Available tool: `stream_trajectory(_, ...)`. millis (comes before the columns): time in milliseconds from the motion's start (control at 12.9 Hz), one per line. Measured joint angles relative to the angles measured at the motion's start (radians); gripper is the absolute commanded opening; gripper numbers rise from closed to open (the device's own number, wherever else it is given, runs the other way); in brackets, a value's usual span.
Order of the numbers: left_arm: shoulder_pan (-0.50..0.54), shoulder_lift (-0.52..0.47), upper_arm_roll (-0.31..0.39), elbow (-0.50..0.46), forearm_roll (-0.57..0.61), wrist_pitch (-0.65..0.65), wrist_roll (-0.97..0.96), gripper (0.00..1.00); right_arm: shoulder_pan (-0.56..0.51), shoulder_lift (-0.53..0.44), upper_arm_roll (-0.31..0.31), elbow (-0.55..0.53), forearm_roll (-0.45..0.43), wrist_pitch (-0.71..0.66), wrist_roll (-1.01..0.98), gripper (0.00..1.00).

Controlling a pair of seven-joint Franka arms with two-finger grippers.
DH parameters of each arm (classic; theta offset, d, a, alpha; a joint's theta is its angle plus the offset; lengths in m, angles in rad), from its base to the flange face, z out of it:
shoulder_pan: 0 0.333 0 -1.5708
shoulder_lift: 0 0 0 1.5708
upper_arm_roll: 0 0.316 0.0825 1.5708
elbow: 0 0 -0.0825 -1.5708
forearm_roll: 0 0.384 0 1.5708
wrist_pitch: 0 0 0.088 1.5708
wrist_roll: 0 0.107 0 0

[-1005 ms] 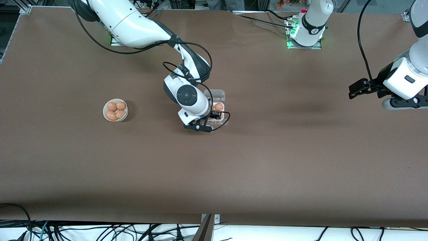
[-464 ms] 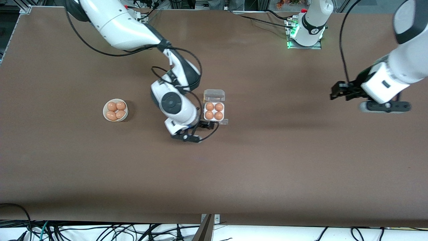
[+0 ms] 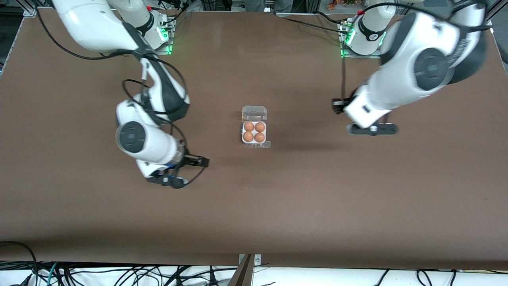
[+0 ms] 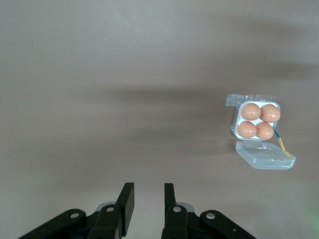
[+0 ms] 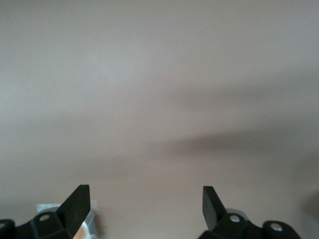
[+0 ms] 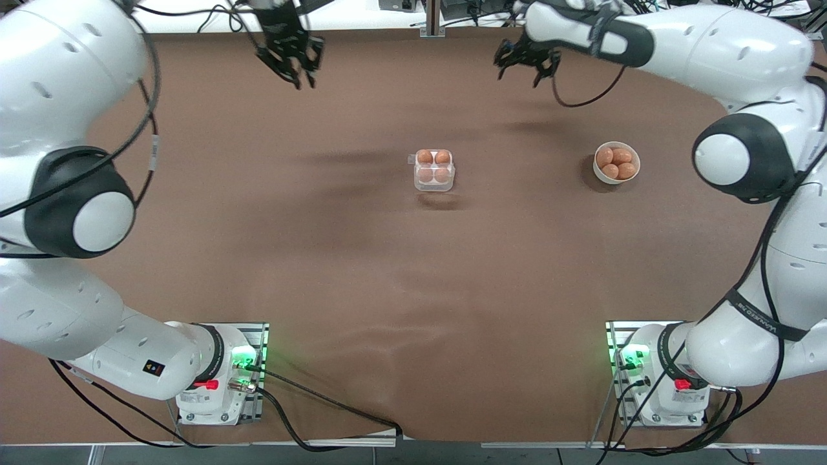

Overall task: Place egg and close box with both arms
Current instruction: 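Withdraw the right gripper while the left gripper reaches the box lid, then fold the clear lid over the eggs with the left gripper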

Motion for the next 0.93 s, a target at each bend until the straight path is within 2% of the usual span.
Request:
stream_trajectory(232,-0.117,0.084,-0.002,0.06,-0.008,0.004,-0.167,0.24,-0.064,-0.06,-0.002,0.0,0.0,-0.032,-0.021,1.0)
stream_trajectory(464,-0.205,0.164,-0.002,0.103,-0.082,0.004,-0.292,0.19,-0.073,-0.146,-0.053,-0.022,-0.005,-0.073,-0.057,1.0)
stream_trajectory(773,-0.244,0.243,-0.001,0.112,-0.155,0.003,-0.357,0.13,-0.08,-0.397,-0.196,-0.2,-0.006,-0.125,-0.224,1.0)
stream_trajectory(928,-0.261,0.279,-0.001,0.113,-0.179,0.004,-0.369,0.13,-0.105,-0.502,-0.26,-0.249,-0.004,-0.232,-0.334,1.0)
